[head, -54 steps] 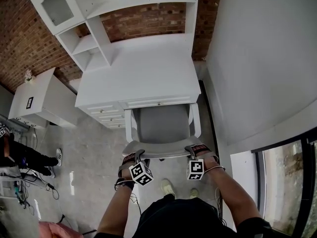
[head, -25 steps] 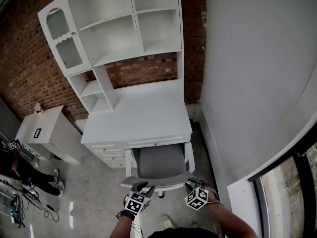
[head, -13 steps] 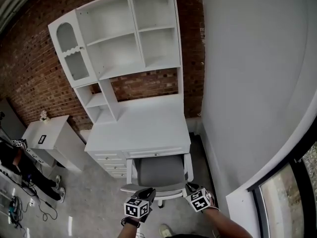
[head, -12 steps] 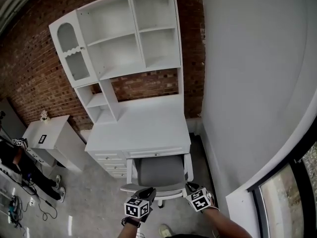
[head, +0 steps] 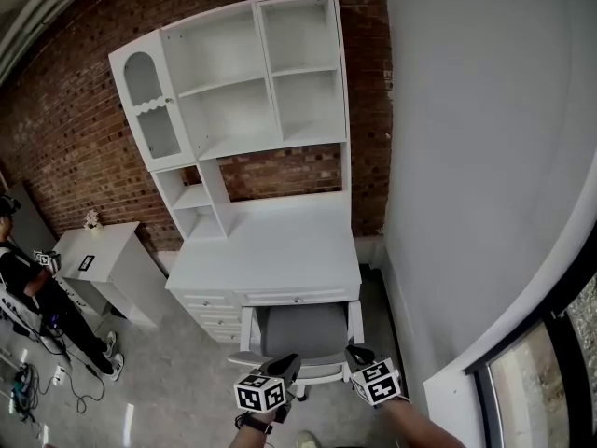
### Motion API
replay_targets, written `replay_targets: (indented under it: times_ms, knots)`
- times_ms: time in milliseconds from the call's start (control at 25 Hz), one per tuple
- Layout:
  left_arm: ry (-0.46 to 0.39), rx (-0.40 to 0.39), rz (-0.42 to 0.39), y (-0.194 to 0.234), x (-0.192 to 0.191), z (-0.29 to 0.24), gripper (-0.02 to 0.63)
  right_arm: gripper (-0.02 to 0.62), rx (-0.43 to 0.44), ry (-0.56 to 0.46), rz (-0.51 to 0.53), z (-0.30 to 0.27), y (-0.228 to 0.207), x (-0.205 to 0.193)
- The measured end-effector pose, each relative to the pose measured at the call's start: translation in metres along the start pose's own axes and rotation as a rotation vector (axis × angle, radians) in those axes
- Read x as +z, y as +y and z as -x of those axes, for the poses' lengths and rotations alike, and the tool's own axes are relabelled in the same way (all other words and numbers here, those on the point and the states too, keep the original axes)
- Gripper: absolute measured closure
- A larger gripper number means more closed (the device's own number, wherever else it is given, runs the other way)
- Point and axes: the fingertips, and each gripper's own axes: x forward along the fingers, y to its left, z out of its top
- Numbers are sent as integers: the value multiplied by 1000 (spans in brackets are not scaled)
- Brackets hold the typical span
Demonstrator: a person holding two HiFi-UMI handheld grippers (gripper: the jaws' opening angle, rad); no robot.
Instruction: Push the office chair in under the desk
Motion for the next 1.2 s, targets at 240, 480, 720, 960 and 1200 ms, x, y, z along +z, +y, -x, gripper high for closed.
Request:
replay_targets:
  times_ms: [240, 480, 720, 960, 1200]
  knots:
    - [-72, 11, 8, -17, 36, 12, 583, 588, -3, -128, -22, 20, -1, 50]
    - [-187, 72, -35, -31, 83, 29, 588, 588, -12, -246, -24, 44, -5, 93]
    - [-271, 107, -90, -42, 125, 62, 592, 589, -40, -331, -38, 70, -20, 126]
    - [-338, 110, -117, -49, 153, 82, 595, 591, -51, -398, -48, 92, -31, 157]
    - [-364, 109, -117, -51, 163, 86, 598, 591, -43, -424, -36, 102, -31, 170]
